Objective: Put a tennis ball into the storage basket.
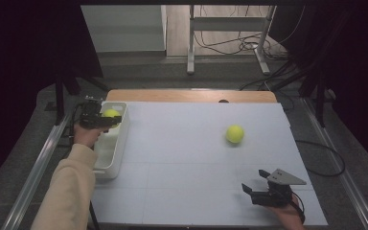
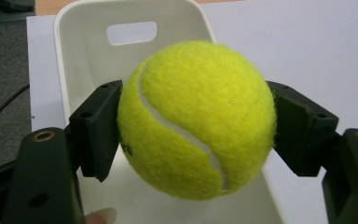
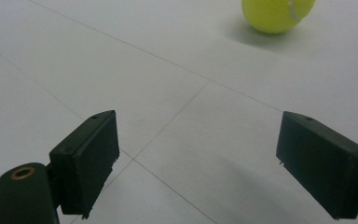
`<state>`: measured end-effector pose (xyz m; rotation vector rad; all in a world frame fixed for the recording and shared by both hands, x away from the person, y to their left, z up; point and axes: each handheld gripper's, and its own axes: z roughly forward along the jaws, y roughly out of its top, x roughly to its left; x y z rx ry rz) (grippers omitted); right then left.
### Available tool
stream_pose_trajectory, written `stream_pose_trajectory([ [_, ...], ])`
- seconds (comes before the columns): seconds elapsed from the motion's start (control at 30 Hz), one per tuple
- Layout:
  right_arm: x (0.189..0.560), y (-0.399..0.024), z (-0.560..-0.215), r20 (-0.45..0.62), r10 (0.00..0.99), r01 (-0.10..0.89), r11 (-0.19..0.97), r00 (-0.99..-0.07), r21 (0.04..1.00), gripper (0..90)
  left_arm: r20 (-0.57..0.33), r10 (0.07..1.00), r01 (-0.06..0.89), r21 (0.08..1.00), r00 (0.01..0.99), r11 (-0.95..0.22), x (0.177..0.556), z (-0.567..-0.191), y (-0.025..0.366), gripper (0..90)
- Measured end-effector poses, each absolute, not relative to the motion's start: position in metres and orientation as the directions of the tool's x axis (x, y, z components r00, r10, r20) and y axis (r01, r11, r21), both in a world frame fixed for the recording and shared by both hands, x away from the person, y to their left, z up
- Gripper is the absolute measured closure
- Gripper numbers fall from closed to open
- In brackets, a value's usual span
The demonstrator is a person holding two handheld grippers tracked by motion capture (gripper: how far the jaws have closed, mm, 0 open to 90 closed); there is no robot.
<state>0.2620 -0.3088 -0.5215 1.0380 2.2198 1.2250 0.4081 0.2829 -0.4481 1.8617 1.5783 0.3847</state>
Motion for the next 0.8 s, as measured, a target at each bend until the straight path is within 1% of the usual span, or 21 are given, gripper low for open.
stream_pose_trajectory([
  [0.1, 0.262, -0.309, -0.521, 0.008, 0.764, 0.414, 0.340, -0.645, 0.844, 13.7, -0.189, 0.955, 0.759, 0.649, 0.227, -0.052, 0.408, -0.448, 0.283, 25.0],
  [0.13, 0.262, -0.309, -0.521, 0.008, 0.764, 0.414, 0.341, -0.645, 0.844, 13.7, -0.193, 0.955, 0.749, 0.661, 0.225, -0.043, 0.407, -0.448, 0.284, 23.0],
  [0.2, 0.262, -0.309, -0.521, 0.008, 0.764, 0.414, 0.341, -0.645, 0.844, 13.7, -0.193, 0.956, 0.741, 0.670, 0.223, -0.037, 0.407, -0.447, 0.284, 15.6],
  [0.23, 0.262, -0.309, -0.521, 0.008, 0.764, 0.414, 0.341, -0.645, 0.844, 13.7, -0.197, 0.957, 0.736, 0.676, 0.211, -0.023, 0.406, -0.445, 0.285, 15.6],
  [0.3, 0.262, -0.309, -0.521, 0.008, 0.764, 0.414, 0.341, -0.645, 0.844, 13.7, -0.206, 0.954, 0.728, 0.685, 0.216, -0.017, 0.405, -0.443, 0.285, 11.4],
  [0.7, 0.262, -0.309, -0.521, 0.006, 0.765, 0.413, 0.341, -0.644, 0.844, 13.7, -0.236, 0.931, 0.678, 0.735, 0.279, -0.017, 0.393, -0.434, 0.287, 10.2],
  [0.8, 0.262, -0.309, -0.521, 0.005, 0.765, 0.413, 0.342, -0.645, 0.844, 13.7, -0.244, 0.920, 0.661, 0.750, 0.308, -0.023, 0.389, -0.431, 0.285, 10.6],
])
